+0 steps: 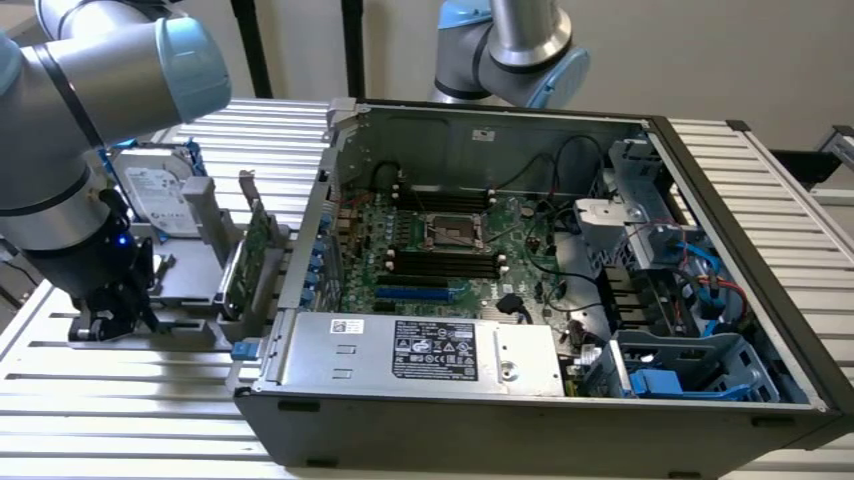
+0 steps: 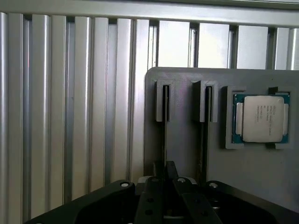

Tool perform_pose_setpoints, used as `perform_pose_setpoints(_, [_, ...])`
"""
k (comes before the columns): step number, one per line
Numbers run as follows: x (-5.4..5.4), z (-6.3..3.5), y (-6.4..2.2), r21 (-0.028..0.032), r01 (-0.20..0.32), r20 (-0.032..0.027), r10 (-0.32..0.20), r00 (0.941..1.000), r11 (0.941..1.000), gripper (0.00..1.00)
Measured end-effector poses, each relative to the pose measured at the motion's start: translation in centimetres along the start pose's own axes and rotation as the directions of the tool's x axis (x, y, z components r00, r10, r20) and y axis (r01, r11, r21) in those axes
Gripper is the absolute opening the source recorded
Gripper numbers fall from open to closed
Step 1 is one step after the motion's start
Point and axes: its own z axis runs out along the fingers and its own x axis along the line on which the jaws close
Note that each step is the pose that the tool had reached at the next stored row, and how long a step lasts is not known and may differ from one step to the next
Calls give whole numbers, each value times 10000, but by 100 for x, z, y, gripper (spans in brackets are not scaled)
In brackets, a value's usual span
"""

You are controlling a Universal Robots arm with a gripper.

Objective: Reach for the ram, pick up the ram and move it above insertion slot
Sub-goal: 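Pick up the ram and move it above insertion slot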

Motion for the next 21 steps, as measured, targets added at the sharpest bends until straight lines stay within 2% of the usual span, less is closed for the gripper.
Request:
perform_pose_setpoints(5, [0, -25, 1, 2, -24, 49, 24, 10000, 10000, 13])
perform_pose_setpoints(10, [-4, -135, 5, 5, -32, 106, 32, 9999, 10000, 13])
perform_pose_setpoints(14, [-9, -278, 10, 5, -38, 133, 38, 9999, 10000, 13])
perform_pose_setpoints(21, [-13, -594, 9, 4, -48, 147, 48, 9999, 10000, 13])
